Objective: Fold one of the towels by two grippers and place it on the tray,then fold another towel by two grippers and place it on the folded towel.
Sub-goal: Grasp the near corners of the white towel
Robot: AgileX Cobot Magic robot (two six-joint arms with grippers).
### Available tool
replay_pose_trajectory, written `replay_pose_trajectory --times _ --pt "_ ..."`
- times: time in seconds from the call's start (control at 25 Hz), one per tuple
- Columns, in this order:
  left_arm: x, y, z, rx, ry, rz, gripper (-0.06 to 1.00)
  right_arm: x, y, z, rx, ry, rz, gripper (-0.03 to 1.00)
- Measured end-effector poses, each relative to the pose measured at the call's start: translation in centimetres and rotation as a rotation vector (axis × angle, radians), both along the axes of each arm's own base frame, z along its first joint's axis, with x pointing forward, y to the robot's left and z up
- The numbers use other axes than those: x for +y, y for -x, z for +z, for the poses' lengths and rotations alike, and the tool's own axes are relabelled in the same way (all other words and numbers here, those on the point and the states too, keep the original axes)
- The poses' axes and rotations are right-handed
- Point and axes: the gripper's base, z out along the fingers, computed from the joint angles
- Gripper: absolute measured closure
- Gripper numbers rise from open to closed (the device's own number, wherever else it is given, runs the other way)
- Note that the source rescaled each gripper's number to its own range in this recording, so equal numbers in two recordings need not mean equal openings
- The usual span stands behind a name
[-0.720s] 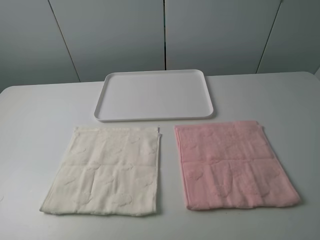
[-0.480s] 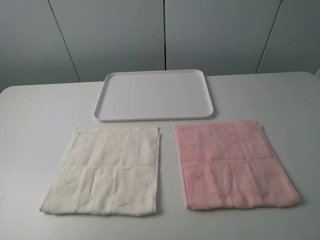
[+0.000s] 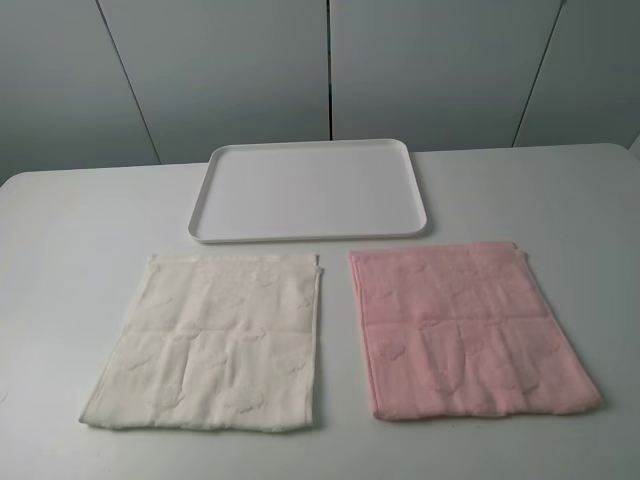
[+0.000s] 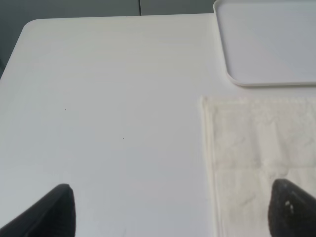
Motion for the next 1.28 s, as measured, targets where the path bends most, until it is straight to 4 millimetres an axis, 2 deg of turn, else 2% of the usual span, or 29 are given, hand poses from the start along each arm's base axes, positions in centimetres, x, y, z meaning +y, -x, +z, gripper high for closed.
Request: replay_pose_trajectory --times 0.76,0.92,1.04,1.12,1.28 --pt "0.4 0.0 0.0 0.001 -0.046 0.031 -0.06 0.0 0.0 0.0 0.001 -0.004 -0.002 -0.03" --pt "0.4 0.0 0.0 0.001 -0.063 0.022 -0.06 0.1 0.0 0.0 0.002 -0.035 -0.008 -0.03" --pt "0.4 0.0 0.2 -0.006 -0.111 -0.005 -0.06 0.4 0.0 0.2 -0.002 -0.128 -0.011 -0.03" --pt "0.5 -0.3 0.5 -0.001 -0.147 -0.017 -0.06 0.8 0.1 0.4 0.007 -0.187 -0.002 -0.03" --pt "0.6 -2.3 0.6 0.100 -0.225 -0.082 -0.06 1.0 -1.0 1.2 0.071 -0.211 0.009 -0.03"
